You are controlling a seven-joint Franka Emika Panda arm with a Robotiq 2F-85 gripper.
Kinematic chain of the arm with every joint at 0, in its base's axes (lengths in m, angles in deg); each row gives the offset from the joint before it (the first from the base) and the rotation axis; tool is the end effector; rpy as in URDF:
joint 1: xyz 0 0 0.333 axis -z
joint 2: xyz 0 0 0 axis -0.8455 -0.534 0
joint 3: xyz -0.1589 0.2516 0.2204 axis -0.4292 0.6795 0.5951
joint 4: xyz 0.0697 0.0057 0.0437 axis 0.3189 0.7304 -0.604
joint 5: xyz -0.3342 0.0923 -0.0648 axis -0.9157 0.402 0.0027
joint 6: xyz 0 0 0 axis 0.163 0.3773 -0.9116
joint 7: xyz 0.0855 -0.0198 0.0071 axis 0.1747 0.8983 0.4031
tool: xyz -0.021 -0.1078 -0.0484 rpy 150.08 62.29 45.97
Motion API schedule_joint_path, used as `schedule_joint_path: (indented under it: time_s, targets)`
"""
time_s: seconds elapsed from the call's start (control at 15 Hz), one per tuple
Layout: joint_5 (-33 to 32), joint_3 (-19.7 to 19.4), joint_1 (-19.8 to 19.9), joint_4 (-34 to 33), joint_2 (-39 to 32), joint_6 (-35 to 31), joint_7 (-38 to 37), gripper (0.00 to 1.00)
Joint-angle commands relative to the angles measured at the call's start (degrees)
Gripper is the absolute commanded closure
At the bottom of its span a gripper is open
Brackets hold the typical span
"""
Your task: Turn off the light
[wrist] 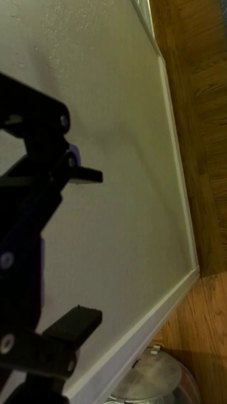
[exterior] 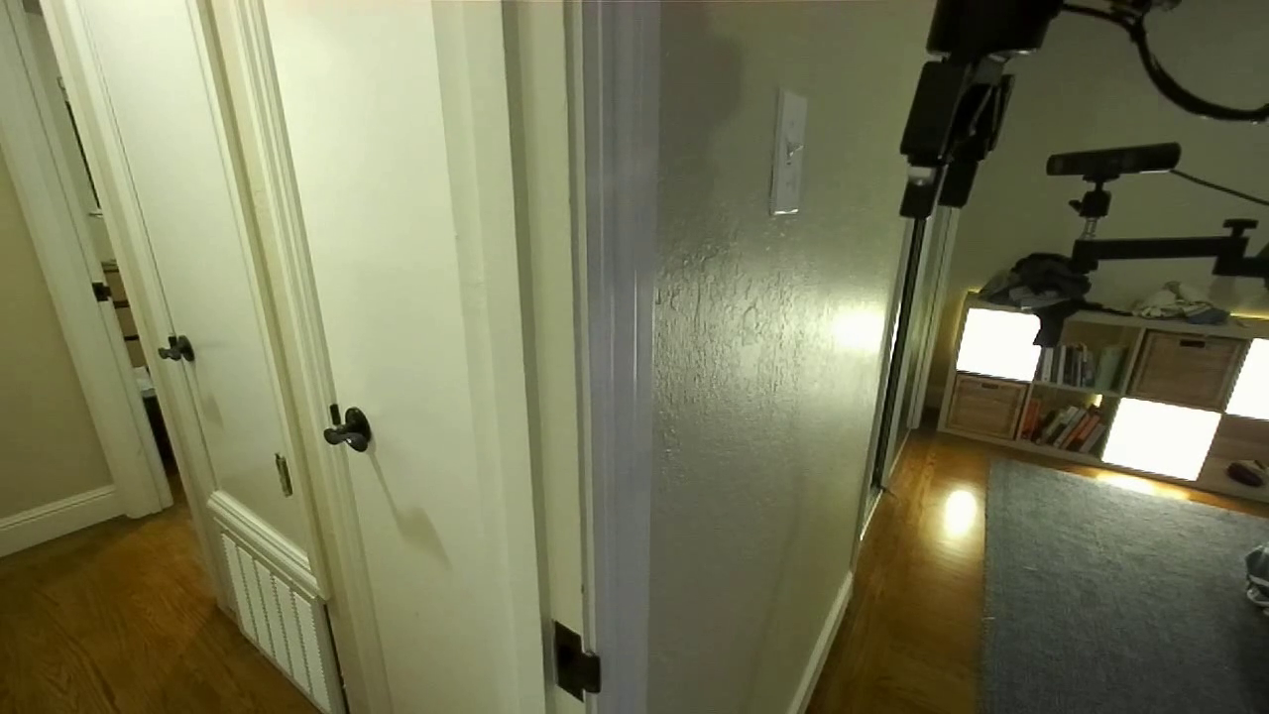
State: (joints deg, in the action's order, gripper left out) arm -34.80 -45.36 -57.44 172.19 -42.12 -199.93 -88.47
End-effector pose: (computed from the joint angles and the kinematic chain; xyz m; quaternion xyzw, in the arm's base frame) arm 0.4614 0.0208 0.5511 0.9954 -0.0189 0.0818 0.0463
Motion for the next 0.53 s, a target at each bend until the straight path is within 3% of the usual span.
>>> schedule_joint_path:
  time_s: [0.0, 0.27, 0.33, 0.4, 0.47]
  targets:
    - [-2.20, -0.99, 0.67, 2.27, -3.13, -11.63, -1.04, 0.00]
    - [-5.04, -2.53, 1.75, 3.36, -4.72, -19.76, -1.63, 0.00]
    - [-5.46, -2.96, 1.95, 3.53, -4.82, -21.04, -1.50, 0.08]
    - [-6.27, -3.31, 2.30, 3.96, -4.29, -22.04, -2.17, 0.26]
    - [-6.81, -3.62, 2.55, 4.09, -4.13, -22.92, -2.55, 0.33]
